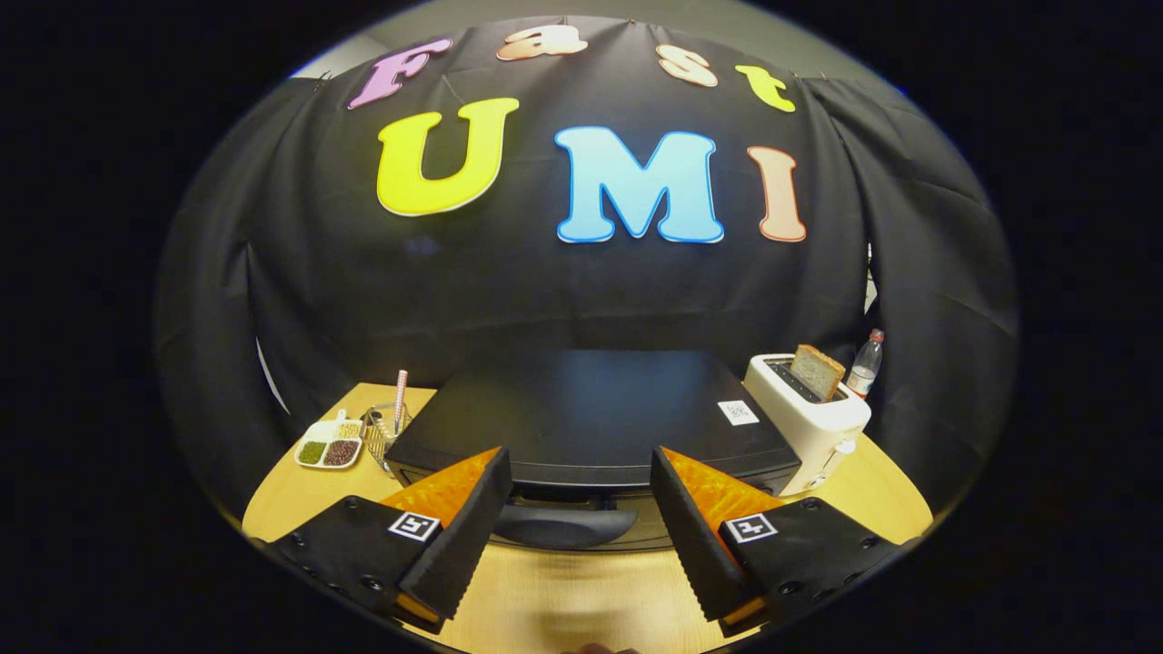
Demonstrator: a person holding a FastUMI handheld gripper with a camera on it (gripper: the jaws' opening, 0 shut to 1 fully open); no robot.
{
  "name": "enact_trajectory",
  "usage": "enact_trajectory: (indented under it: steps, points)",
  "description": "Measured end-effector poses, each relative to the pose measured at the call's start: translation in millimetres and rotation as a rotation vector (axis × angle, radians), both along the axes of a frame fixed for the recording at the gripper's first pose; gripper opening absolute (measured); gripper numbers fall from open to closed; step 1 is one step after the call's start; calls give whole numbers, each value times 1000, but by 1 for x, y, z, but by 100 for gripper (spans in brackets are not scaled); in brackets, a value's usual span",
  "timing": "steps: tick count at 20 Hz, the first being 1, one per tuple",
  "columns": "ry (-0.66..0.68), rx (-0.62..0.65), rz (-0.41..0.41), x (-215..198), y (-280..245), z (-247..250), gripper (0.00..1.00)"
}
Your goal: Open the toaster oven, put the food inside, and close the toaster oven door.
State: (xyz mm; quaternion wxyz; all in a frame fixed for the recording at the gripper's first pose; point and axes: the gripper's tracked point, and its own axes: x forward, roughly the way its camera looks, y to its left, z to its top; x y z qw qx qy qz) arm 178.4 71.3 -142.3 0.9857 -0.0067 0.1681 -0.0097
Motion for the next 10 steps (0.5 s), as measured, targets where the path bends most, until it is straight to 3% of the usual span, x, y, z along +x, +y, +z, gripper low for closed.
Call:
enact_trajectory:
  steps: [7,10]
  points:
    - [43,-62,-4,8,16,-28,99]
    - [73,-33,-16,9,15,-31,100]
